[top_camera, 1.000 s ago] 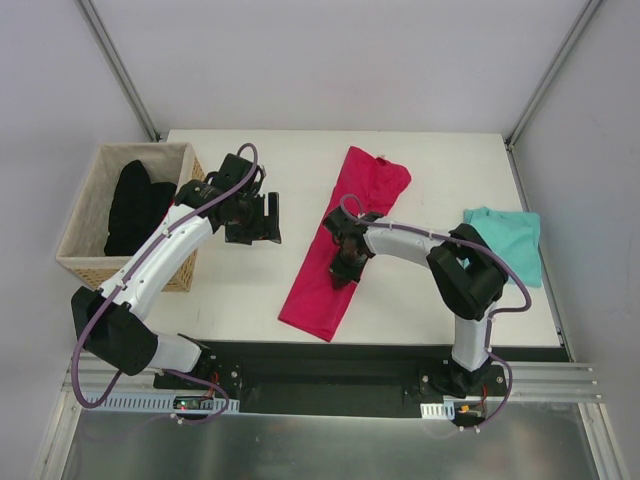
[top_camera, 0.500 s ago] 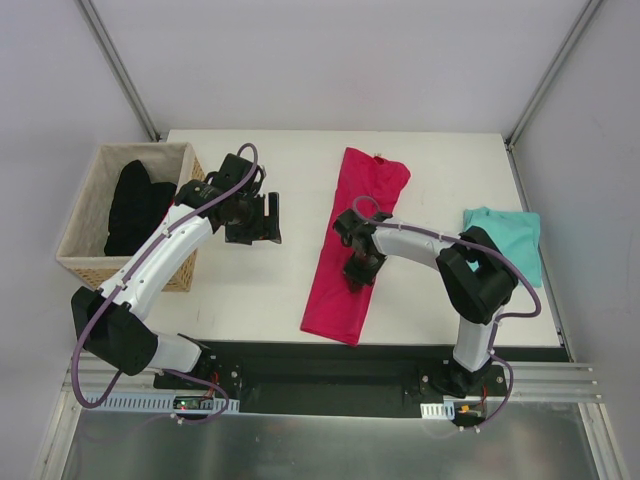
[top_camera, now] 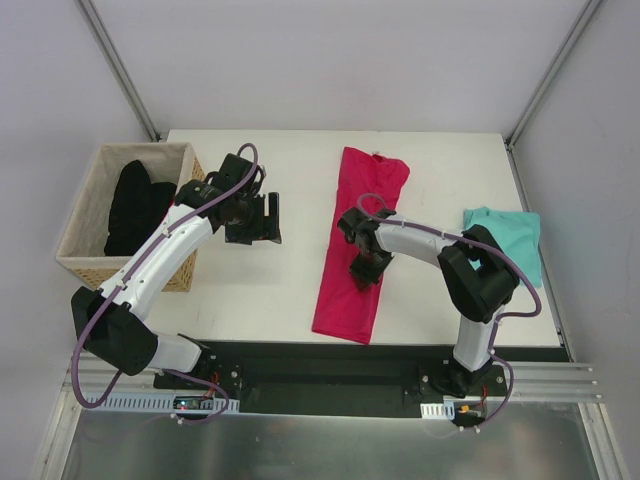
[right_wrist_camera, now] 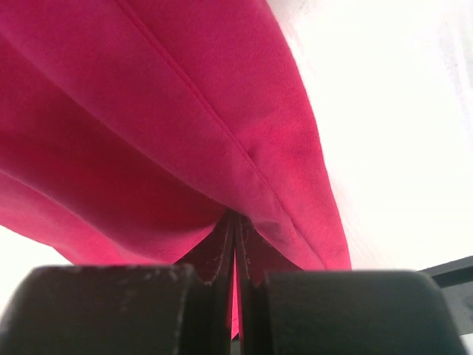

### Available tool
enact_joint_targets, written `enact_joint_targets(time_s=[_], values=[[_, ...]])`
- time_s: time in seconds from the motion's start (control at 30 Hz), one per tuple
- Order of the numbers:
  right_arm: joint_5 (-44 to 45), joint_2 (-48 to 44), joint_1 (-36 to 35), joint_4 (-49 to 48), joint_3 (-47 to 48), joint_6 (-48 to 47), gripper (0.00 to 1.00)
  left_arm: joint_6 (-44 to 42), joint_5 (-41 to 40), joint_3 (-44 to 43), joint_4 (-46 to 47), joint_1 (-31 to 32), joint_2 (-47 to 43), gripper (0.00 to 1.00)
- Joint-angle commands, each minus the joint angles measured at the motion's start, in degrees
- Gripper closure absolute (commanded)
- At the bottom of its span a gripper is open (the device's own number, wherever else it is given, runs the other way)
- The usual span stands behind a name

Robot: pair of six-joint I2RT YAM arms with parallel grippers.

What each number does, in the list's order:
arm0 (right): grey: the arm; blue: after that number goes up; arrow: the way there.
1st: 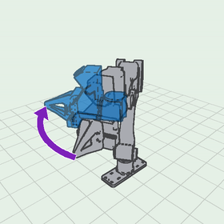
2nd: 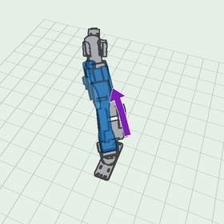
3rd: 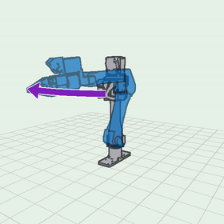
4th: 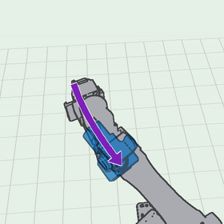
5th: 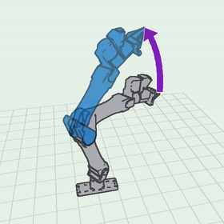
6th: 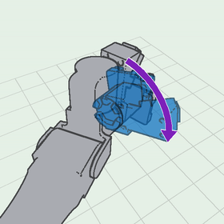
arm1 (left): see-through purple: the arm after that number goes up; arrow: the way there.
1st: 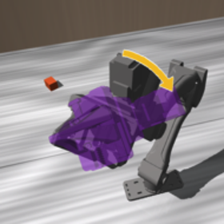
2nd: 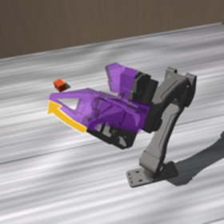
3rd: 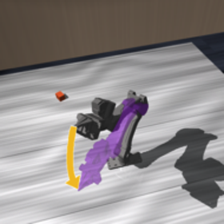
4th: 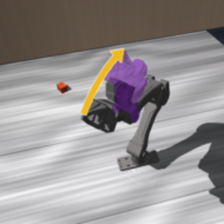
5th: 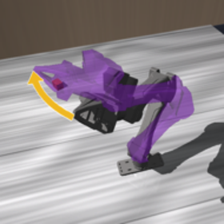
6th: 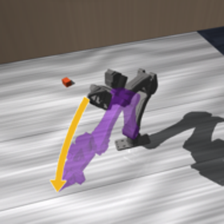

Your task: Fold and stack the t-shirts

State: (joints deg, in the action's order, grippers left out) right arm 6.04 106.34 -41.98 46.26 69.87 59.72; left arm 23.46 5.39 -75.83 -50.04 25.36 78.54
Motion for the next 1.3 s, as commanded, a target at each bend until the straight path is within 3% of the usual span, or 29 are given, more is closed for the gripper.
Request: enact_joint_targets(time_s=[0.0, 0.23, 0.33, 0.7, 1.0, 1.27], values=[[4.77, 1.14, 0.84, 3.66, 1.76, 0.66, 0.99, -0.61, -0.82, -1.16, -1.64, -0.84, -0.94, 0.29], [5.38, 4.13, -0.29, 6.64, 10.36, -4.52, 0.99, -0.7, -0.91, -0.81, -1.73, -0.84, -0.85, 0.29], [7.74, 4.4, -2.22, 9.02, 14.23, -6.2, 0.91, -0.61, -0.99, -0.89, -1.64, -0.84, -0.67, 0.29], [18.91, 2.2, -3.38, 17.63, 28.39, -12.07, 0.83, -1.49, -1.87, -0.63, -1.55, -1.02, -1.9, 0.29], [18.84, 1.58, 9.45, 14.57, 34.81, -27.01, 0.75, -1.67, -2.05, 0.95, -1.55, -1.2, -3.22, 0.29], [14.88, 4.22, 17.8, 13.33, 38.42, -35.37, 0.75, -0.35, -3.28, 2.0, -1.55, -1.28, -3.84, 0.29]])
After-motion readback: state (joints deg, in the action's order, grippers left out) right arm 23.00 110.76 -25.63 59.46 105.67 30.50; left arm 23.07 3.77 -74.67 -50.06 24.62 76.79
